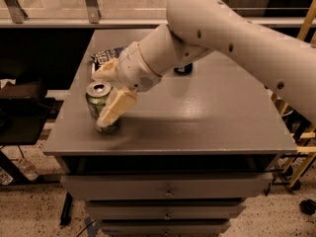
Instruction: Pick green can
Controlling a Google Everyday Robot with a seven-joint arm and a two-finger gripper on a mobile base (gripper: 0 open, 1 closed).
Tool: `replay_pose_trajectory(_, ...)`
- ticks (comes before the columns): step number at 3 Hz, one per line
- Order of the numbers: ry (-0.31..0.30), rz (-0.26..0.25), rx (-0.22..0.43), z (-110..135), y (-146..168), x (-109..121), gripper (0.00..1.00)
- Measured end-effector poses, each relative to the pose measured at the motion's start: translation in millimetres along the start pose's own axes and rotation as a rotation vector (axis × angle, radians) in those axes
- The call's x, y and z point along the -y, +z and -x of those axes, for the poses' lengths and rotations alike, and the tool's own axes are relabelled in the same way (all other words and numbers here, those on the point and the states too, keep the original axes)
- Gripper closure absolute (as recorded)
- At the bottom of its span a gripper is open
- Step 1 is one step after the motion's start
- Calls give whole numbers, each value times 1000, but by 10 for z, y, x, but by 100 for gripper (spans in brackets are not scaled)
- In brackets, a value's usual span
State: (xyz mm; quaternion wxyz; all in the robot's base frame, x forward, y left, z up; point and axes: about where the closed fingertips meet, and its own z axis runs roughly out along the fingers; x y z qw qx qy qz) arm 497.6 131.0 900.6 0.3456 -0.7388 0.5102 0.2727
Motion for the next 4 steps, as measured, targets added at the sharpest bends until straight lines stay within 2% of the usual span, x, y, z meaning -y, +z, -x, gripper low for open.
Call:
replay_pose_trajectory(1,-8,9,9,21,76,6,47)
replay_pose_trajectory(2,-17,-10,25,40,-27,42,70)
replay_pose_trajectory(3,-42,-69,59,96,-383,143,95)
replay_pose_trajectory(4,-45,-97,83,105,-608,216,100)
